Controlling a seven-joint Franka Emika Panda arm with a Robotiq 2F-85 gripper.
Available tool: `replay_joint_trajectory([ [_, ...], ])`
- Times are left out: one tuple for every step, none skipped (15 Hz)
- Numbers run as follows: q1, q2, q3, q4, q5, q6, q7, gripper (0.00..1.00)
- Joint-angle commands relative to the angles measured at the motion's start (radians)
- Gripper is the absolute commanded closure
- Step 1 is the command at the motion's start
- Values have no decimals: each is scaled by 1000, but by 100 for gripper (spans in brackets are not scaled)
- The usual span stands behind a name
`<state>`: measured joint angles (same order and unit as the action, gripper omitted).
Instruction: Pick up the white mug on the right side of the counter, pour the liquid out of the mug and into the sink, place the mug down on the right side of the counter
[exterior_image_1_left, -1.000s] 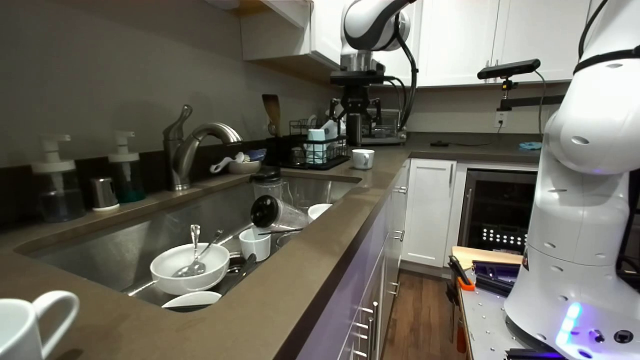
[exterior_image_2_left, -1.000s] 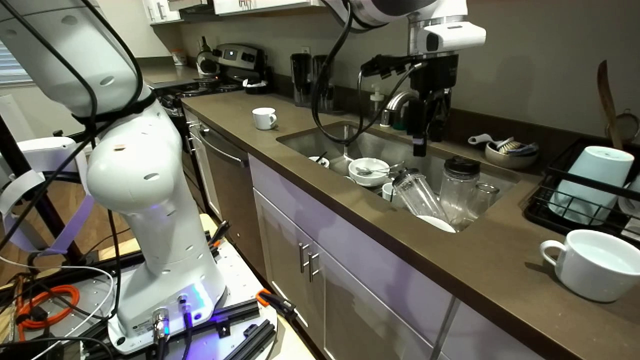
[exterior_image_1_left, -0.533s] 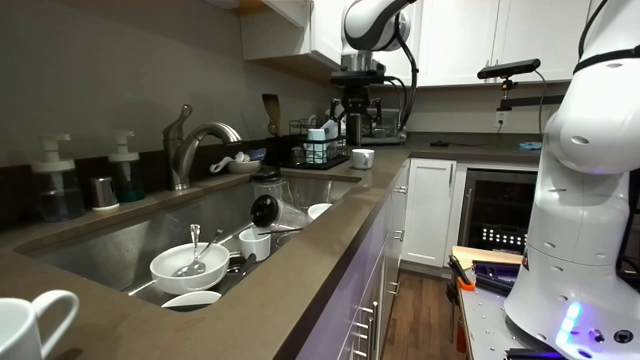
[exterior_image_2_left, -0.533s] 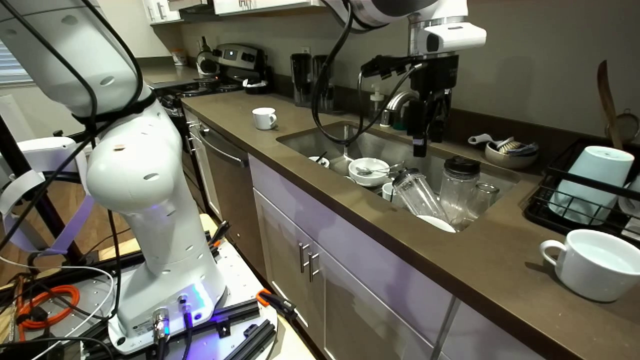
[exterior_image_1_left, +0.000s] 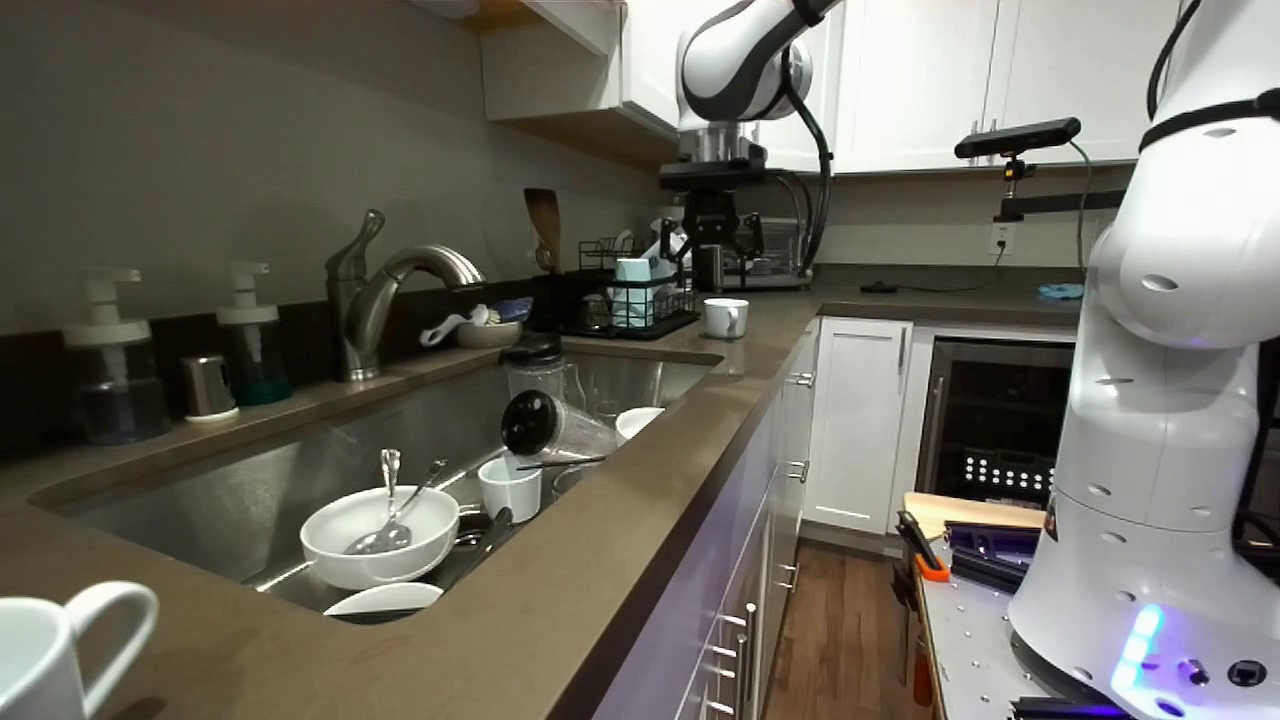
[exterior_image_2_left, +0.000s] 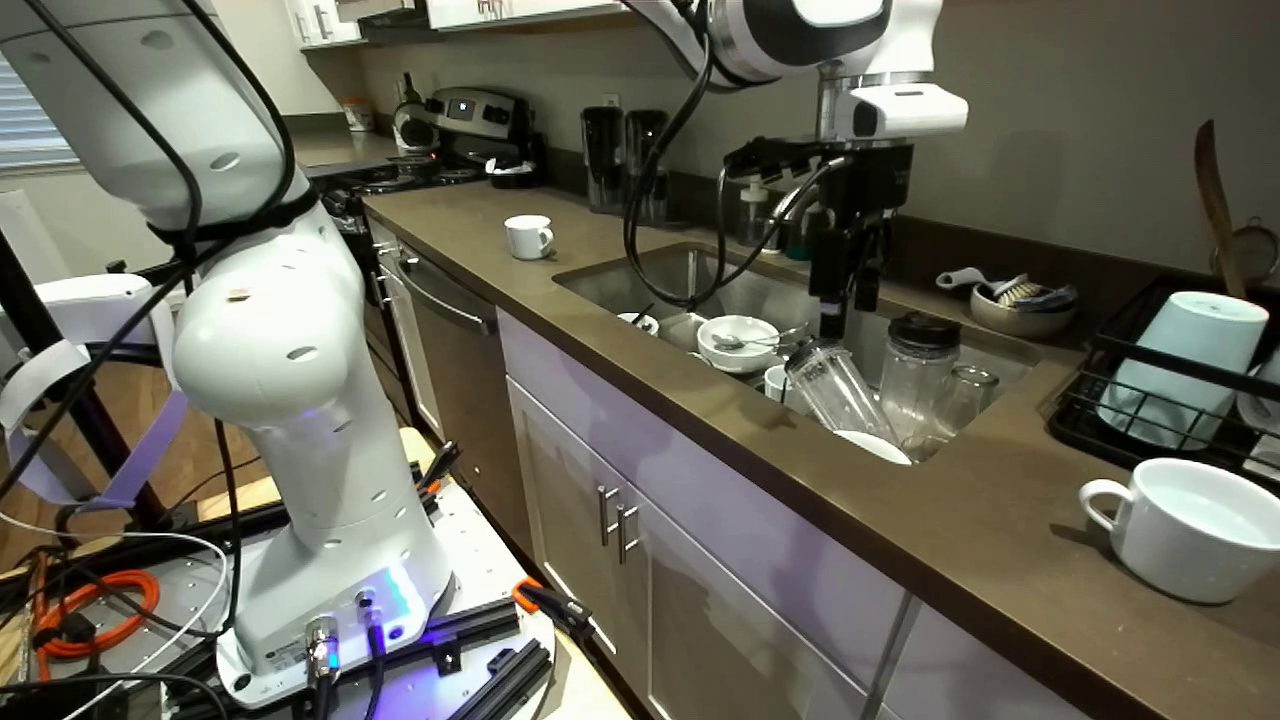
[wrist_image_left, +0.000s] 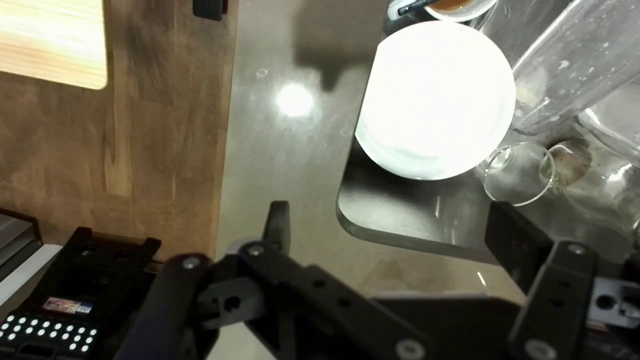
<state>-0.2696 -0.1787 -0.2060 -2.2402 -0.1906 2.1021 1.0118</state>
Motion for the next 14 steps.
replay_joint_trajectory([
  [-14, 39, -9, 16, 7, 0, -9, 0],
  [-16, 51, -16, 22, 13, -5, -12, 0],
  [-21, 62, -27, 32, 22, -12, -14, 0],
  [-24, 70, -38, 34, 29, -11, -18, 0],
  [-28, 79, -52, 43, 43, -15, -30, 0],
  [-32, 86, -64, 47, 51, -14, -38, 0],
  [-35, 93, -77, 52, 64, -17, -60, 0],
  [-40, 101, -89, 56, 78, -18, -84, 0],
  [-44, 114, -100, 70, 92, -27, -112, 0],
  [-49, 132, -110, 87, 106, -29, -136, 0],
  [-53, 144, -119, 100, 122, -33, -161, 0],
  [-57, 157, -128, 111, 137, -34, -185, 0],
  [-60, 172, -135, 126, 155, -41, -216, 0],
  [-63, 187, -142, 138, 173, -45, -249, 0],
])
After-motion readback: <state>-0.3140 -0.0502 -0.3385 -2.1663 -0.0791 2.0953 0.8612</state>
